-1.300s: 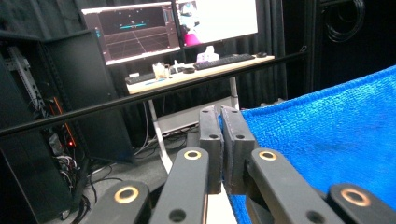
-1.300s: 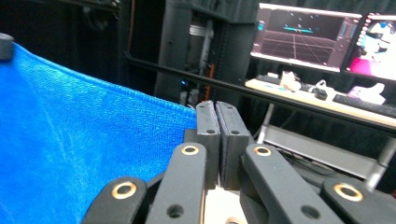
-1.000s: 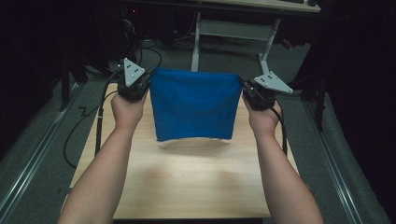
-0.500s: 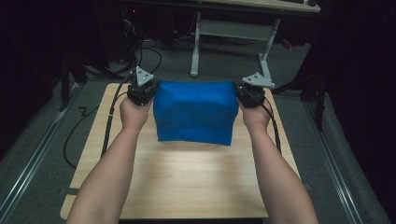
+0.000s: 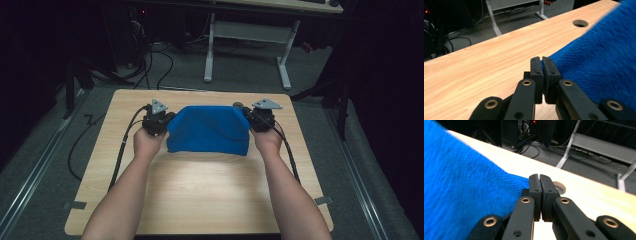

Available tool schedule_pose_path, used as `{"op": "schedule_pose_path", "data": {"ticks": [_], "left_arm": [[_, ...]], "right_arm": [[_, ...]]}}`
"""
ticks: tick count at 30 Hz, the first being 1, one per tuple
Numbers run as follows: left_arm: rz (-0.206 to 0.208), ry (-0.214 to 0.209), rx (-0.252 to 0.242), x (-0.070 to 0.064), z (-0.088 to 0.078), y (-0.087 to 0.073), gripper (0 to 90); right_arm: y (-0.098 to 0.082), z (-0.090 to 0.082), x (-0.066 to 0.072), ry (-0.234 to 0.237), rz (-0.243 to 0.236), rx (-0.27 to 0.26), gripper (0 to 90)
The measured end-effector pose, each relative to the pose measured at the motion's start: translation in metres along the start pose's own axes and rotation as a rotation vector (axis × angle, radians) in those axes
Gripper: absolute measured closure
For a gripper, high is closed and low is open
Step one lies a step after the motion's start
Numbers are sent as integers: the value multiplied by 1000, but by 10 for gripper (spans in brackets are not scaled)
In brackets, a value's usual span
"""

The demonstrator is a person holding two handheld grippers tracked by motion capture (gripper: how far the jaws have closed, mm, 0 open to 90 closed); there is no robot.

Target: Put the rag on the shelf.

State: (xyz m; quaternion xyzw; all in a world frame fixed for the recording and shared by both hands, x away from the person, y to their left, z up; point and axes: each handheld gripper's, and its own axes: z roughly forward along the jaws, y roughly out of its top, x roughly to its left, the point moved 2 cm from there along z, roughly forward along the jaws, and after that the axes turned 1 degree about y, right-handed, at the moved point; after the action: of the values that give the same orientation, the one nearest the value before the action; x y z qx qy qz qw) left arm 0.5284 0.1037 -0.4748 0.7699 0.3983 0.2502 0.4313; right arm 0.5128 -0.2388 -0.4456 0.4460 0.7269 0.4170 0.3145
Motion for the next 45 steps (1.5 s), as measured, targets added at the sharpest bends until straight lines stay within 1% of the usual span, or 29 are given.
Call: {"op": "schedule_pose_path", "data": {"ticks": [1,3,4,5,6,8,11,13,14,15,16,17,18,19,23,24,25,26,27,28,29,30,33,35,36,37,39,40,45], "left_arm": [[-5,-6,1,-1,1,-3,877],[-6,-8,5,-1,2,-5,877],[-11,-18,15,-3,3,-12,877],[-11,-18,15,-3,3,-12,877],[-17,-24,23,-3,5,-18,877],[-24,-29,26,-4,7,-22,876],[-33,-35,36,-4,8,-29,874],[-34,-36,37,-5,8,-30,871],[-36,-42,36,-5,8,-33,868],[-36,-42,36,-5,8,-33,867],[-42,-45,35,-6,8,-35,865],[-42,-45,35,-6,8,-35,862],[-42,-50,36,-7,8,-36,858],[-45,-52,38,-7,8,-37,858],[-61,-53,38,-7,8,-40,817],[-77,-54,37,-6,7,-41,817],[-89,-53,35,-5,7,-41,729],[-118,-49,33,-2,5,-41,692],[-118,-49,33,-2,5,-41,671],[-137,-47,22,0,4,-42,671],[-157,-43,18,4,2,-43,620],[-165,-38,19,6,1,-44,611],[-159,-27,11,9,-1,-45,601],[-166,-23,14,9,-3,-46,598],[-165,-19,11,10,-5,-46,596],[-161,-12,9,11,-7,-45,593],[-157,-10,10,12,-8,-45,590],[-152,1,5,14,-11,-44,586],[-147,14,-3,18,-17,-43,580]], "right_arm": [[-4,1,1,4,13,7,893],[-6,2,1,10,15,12,893],[-11,3,3,17,20,21,893],[-11,3,3,17,20,21,893],[-15,5,5,21,16,30,893],[-18,7,6,24,19,28,893],[-26,9,7,29,25,46,893],[-29,10,8,31,25,54,892],[-34,11,8,32,27,58,891],[-34,11,8,32,27,58,891],[-38,11,9,33,34,52,891],[-38,11,9,33,34,52,891],[-42,12,9,34,43,57,890],[-42,12,9,34,43,57,890],[-45,12,10,37,47,66,887],[-45,12,11,38,48,65,883],[-44,11,12,41,38,62,823],[-44,10,12,29,34,62,783],[-44,10,12,29,34,62,783],[-43,9,12,21,33,60,764],[-41,6,10,16,36,53,736],[-41,5,9,11,42,53,731],[-41,2,7,8,49,47,728],[-40,-1,5,2,53,42,722],[-40,-4,3,-4,56,24,712],[-40,-5,2,-9,63,25,702],[-40,-6,0,-10,59,25,690],[-40,-8,-2,-18,66,25,679],[-41,-11,-6,-31,67,21,669]]}}
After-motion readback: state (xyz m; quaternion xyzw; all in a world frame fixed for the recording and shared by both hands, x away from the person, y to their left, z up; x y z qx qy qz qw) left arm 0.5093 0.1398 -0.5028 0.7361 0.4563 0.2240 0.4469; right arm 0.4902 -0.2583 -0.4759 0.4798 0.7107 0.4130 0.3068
